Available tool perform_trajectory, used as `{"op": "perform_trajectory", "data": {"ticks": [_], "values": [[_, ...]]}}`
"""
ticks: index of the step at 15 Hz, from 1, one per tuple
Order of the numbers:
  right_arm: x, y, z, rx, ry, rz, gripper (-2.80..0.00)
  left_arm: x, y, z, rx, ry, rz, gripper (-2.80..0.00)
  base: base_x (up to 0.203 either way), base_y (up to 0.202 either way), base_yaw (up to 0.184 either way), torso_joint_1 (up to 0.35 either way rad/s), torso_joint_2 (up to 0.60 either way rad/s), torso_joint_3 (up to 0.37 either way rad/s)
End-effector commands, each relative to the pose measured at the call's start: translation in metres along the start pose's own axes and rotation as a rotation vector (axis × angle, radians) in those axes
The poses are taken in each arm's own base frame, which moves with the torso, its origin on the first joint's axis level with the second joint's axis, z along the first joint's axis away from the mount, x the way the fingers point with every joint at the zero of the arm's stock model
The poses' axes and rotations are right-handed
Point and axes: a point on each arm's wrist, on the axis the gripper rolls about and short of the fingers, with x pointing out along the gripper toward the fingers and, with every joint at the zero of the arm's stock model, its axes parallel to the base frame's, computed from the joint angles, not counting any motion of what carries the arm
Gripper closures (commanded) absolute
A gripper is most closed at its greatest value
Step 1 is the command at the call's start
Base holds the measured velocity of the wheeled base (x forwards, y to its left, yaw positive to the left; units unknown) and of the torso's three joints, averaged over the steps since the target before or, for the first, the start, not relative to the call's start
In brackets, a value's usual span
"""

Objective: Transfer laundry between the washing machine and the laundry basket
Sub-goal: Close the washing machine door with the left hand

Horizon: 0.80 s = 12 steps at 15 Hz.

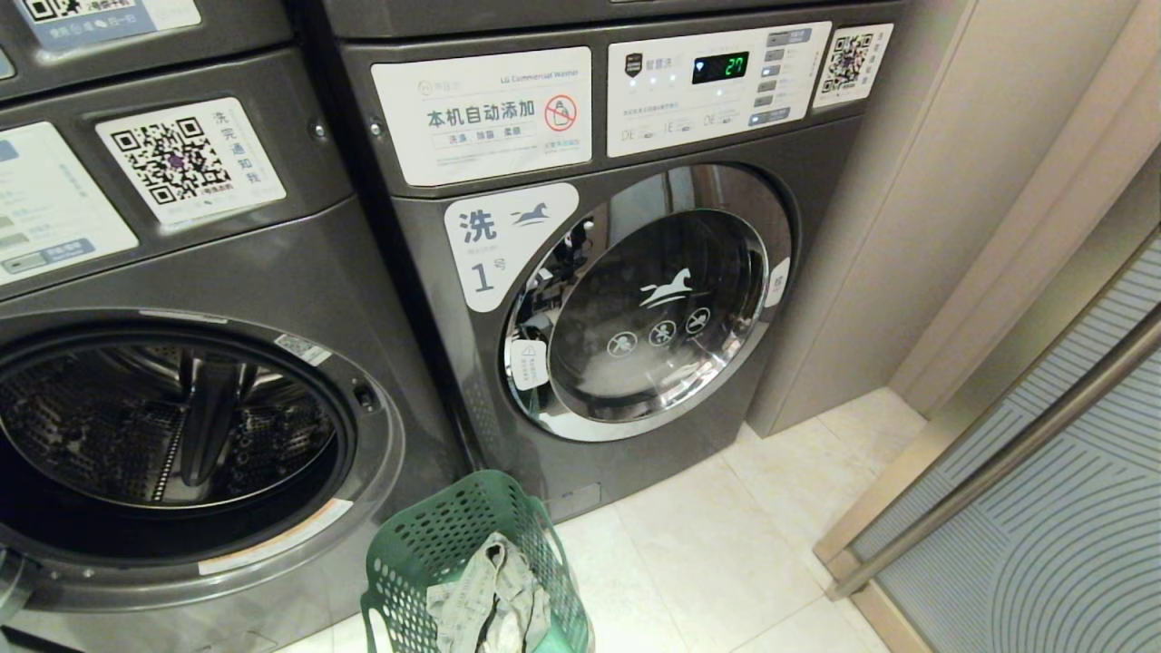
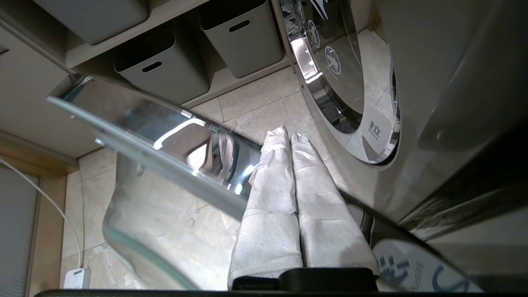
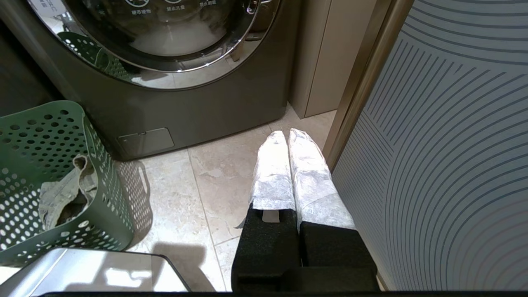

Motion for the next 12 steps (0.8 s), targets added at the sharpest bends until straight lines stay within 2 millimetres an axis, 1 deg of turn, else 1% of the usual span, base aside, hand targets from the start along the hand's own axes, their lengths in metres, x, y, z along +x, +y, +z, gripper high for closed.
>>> {"op": "perform_trajectory", "data": {"ticks": [1, 3, 4, 5, 6, 7, 8, 12], "values": [[0.0, 0.0, 0.0, 0.0, 0.0, 0.001, 0.0, -0.036, 0.013, 0.005, -0.011, -0.026, -0.003, 0.0, 0.0, 0.0, 0.0, 0.0, 0.0, 0.0], [0.0, 0.0, 0.0, 0.0, 0.0, 0.001, 0.0, -0.043, 0.016, 0.0, -0.007, -0.017, -0.004, 0.0, 0.0, 0.0, 0.0, 0.0, 0.0, 0.0], [0.0, 0.0, 0.0, -0.002, 0.0, 0.001, 0.0, -0.04, 0.015, 0.003, -0.013, -0.031, -0.007, 0.0, 0.0, 0.0, 0.0, 0.0, 0.0, 0.0], [0.0, 0.0, 0.0, -0.001, 0.0, 0.001, 0.0, -0.035, 0.013, 0.012, -0.025, -0.06, -0.01, 0.0, 0.0, 0.0, 0.0, 0.0, 0.0, 0.0], [0.0, 0.0, 0.0, -0.001, 0.0, 0.001, 0.0, -0.029, 0.01, 0.023, -0.039, -0.094, -0.011, 0.0, 0.0, 0.0, 0.0, 0.0, 0.0, 0.0], [0.0, 0.0, 0.0, 0.0, 0.0, 0.001, 0.0, -0.019, 0.007, 0.028, -0.045, -0.108, -0.009, 0.0, 0.0, 0.0, 0.0, 0.0, 0.0, 0.0], [0.0, 0.0, 0.0, -0.001, 0.0, 0.001, 0.0, -0.008, 0.004, 0.029, -0.048, -0.11, -0.006, 0.0, 0.0, 0.0, 0.0, 0.0, 0.0, 0.0], [0.0, 0.0, 0.0, -0.001, 0.0, 0.001, 0.0, 0.027, -0.004, 0.02, -0.045, -0.086, 0.002, 0.0, 0.0, 0.0, 0.0, 0.0, 0.0, 0.0]]}}
